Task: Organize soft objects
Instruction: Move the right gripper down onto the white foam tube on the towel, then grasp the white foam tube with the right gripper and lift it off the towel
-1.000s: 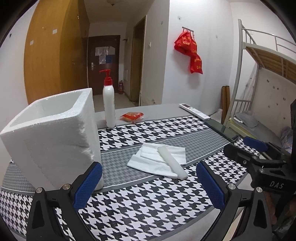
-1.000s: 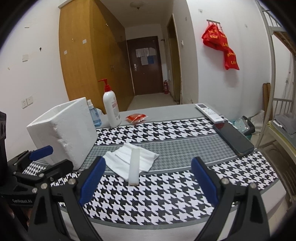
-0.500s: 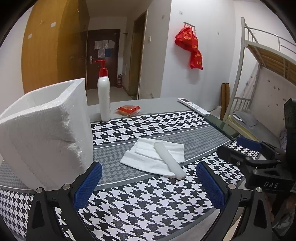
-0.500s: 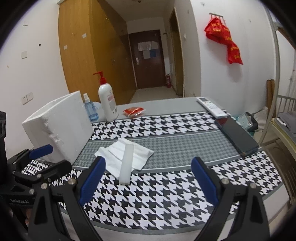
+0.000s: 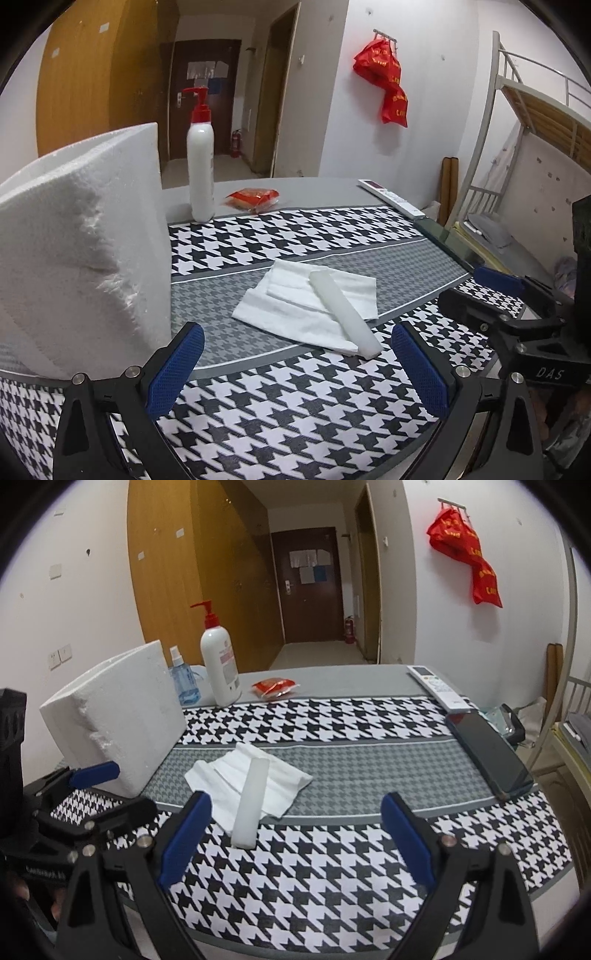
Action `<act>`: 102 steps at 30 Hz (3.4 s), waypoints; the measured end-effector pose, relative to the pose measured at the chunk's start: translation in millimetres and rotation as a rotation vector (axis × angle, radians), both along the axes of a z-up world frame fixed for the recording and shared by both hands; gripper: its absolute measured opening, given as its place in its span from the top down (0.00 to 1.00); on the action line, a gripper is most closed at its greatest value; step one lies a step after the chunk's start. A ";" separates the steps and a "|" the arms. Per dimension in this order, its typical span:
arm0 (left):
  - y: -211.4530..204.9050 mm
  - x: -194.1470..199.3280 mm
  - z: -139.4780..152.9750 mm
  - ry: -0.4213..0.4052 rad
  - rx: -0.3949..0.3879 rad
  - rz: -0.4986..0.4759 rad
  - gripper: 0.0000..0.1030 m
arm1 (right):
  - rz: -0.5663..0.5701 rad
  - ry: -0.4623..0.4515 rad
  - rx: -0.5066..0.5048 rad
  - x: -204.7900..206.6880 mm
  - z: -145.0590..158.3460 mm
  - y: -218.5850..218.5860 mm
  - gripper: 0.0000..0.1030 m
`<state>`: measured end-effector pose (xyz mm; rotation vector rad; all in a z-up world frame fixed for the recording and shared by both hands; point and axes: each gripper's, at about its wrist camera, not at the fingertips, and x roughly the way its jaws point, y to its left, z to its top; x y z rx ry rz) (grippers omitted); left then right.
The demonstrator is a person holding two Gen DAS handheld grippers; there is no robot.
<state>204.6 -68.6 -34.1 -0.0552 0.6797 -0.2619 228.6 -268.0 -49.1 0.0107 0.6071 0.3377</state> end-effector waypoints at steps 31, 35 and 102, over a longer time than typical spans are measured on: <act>14.6 33.6 -23.1 0.089 0.056 0.054 0.19 | 0.202 0.235 -0.076 53.7 -45.9 56.6 0.51; 14.8 30.8 -21.1 0.087 0.047 0.044 0.19 | 0.208 0.248 -0.094 56.6 -47.7 62.2 0.60; -37.4 40.6 -19.4 0.146 0.095 -0.009 0.19 | 0.068 0.171 0.006 18.0 -16.8 -2.4 0.85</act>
